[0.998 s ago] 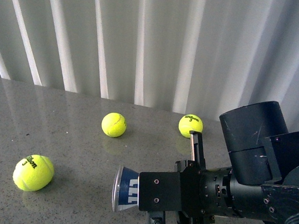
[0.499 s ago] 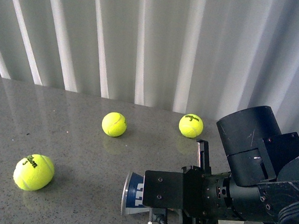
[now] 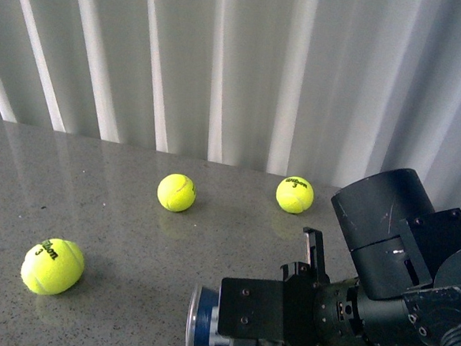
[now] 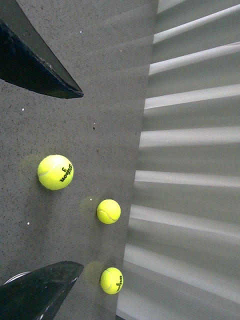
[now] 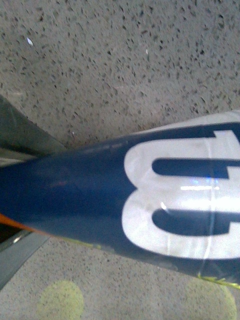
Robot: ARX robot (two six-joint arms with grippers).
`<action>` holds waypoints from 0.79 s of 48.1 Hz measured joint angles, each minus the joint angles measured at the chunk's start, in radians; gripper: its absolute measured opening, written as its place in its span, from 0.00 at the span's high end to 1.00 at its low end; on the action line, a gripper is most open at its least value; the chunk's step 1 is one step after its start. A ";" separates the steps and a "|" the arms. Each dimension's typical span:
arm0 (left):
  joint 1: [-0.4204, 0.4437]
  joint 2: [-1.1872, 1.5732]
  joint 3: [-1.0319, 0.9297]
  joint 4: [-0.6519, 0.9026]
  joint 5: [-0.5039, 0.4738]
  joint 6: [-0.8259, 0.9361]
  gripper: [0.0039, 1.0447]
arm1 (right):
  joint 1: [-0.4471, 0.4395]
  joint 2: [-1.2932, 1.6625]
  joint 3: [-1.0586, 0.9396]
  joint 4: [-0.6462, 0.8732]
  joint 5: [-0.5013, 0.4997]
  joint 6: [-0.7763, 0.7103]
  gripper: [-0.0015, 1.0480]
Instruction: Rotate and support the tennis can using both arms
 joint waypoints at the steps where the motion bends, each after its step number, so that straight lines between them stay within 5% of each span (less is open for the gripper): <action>1: 0.000 0.000 0.000 0.000 0.000 0.000 0.06 | 0.000 0.000 -0.002 -0.008 0.002 0.000 0.68; 18: 0.000 0.000 0.000 0.000 0.000 0.000 0.06 | 0.016 -0.054 -0.013 -0.154 0.013 0.038 0.05; 38: 0.000 0.000 0.000 0.000 0.000 0.000 0.06 | 0.008 -0.165 0.006 -0.298 0.031 0.061 0.07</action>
